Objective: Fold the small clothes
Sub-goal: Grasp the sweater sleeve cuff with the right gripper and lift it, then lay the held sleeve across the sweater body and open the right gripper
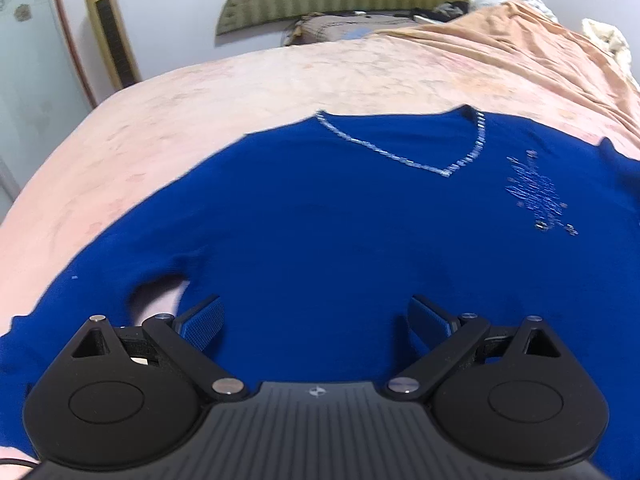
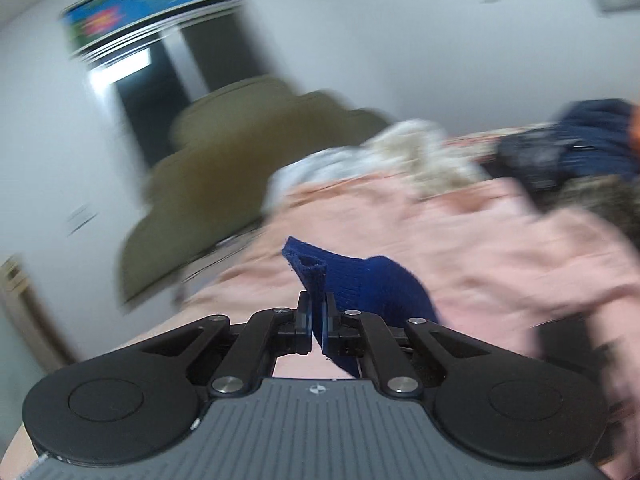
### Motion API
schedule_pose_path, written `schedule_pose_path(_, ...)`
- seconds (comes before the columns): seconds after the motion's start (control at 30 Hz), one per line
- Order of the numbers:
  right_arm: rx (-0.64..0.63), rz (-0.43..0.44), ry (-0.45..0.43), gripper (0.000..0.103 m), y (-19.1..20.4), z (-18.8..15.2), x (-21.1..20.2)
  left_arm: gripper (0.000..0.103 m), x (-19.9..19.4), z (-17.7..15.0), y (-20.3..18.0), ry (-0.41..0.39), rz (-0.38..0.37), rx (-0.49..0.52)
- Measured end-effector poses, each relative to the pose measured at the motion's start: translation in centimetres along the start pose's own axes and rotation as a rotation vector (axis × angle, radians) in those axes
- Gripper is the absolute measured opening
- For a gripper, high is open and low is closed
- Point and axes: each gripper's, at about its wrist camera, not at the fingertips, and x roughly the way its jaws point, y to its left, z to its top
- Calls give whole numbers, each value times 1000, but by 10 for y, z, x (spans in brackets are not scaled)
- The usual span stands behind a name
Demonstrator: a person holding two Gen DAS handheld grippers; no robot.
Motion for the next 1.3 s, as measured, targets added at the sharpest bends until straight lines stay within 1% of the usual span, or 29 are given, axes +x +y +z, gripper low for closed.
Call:
schedule_pose_path(0.07, -58, 66, 41, 7, 43, -24, 12, 99, -1, -1, 9, -7, 21, -8)
schedule_pose_path(0.13, -147, 103, 78, 7, 85, -51, 24, 99, -1, -2, 18, -7, 35, -16)
schedule_pose_path(0.2, -194, 144, 125, 7, 118, -75, 34, 99, 0, -4, 26, 1, 43, -30)
schedule_pose_path(0.27, -202, 186, 179, 7, 141, -93, 43, 99, 2, -6, 33, 11, 46, -50)
schedule_pose_path(0.37, -242, 208, 240, 7, 173, -118, 53, 99, 3, -8, 43, 16, 47, -70)
schedule_pose_path(0.6, -314, 253, 342, 7, 227, -158, 59, 99, -1, -12, 58, 0, 80, -79)
schedule_pose_path(0.8, -342, 333, 384, 7, 268, -180, 54, 99, 0, -16, 78, 1, 124, -106)
schedule_pose_path(0.9, -347, 378, 404, 7, 286, -187, 58, 99, 1, -19, 90, 14, 138, -129)
schedule_pose_path(0.97, -363, 393, 415, 7, 299, -193, 60, 99, 1, -21, 97, 18, 143, -143)
schedule_pose_path(1.03, -373, 401, 434, 7, 310, -200, 65, 99, 1, -23, 101, 22, 148, -151)
schedule_pose_path(1.13, -348, 424, 475, 7, 321, -210, 70, 99, 3, -24, 106, 27, 153, -161)
schedule_pose_path(1.3, -341, 436, 519, 7, 335, -225, 79, 99, 5, -26, 108, 39, 152, -169)
